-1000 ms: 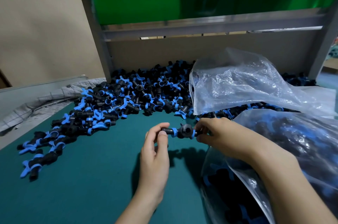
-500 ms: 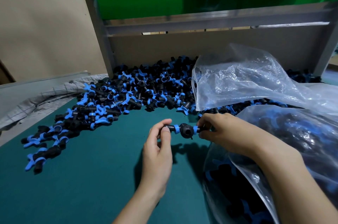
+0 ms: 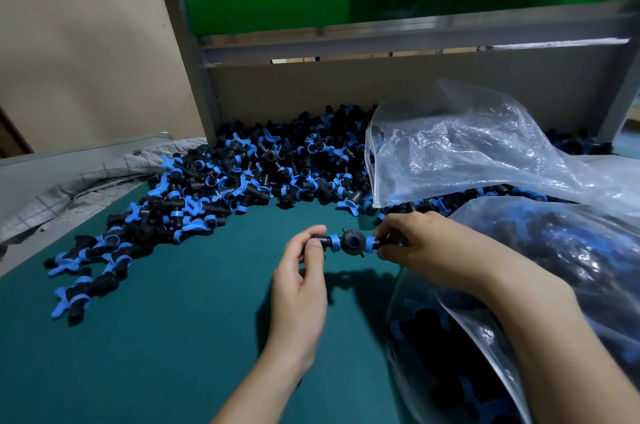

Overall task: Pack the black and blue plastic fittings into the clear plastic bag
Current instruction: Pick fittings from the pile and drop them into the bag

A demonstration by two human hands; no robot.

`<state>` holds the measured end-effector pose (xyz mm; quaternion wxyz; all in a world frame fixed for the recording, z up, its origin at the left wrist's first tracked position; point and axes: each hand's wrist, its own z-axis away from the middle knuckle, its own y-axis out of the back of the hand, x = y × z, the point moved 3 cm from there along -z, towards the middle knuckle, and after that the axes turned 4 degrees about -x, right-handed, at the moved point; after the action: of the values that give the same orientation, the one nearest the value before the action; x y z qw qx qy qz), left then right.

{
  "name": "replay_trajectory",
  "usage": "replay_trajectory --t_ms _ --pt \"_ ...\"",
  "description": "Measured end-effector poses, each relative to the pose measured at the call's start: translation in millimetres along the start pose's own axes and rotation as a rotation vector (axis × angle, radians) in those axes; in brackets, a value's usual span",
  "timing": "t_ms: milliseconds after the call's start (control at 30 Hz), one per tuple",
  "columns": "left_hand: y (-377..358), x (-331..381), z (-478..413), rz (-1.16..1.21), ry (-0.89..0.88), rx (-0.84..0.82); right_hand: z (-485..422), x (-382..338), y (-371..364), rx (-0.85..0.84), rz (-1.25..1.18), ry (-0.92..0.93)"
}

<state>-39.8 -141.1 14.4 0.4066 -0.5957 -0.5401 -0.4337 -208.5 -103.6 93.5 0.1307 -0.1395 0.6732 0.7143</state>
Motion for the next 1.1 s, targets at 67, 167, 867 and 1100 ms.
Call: replay_trajectory --t_ms 67,167,867,1100 --pt "0.9 0.2 0.3 -0.007 0.011 0.003 0.1 -0.1 0.0 0.000 -0.006 0.003" --pt "3.2 -1.6 -1.9 0.034 0.053 0.023 0.1 -1.7 2.9 0.050 0.006 0.038" --pt "-5.5 -9.9 -7.9 0.521 0.395 -0.081 4.1 -29.6 9.4 0.146 -0.183 0.265" --pt "1.6 -16.6 -17.3 0.514 0.364 -0.020 15.6 -30.4 22.0 0.286 -0.106 0.182"
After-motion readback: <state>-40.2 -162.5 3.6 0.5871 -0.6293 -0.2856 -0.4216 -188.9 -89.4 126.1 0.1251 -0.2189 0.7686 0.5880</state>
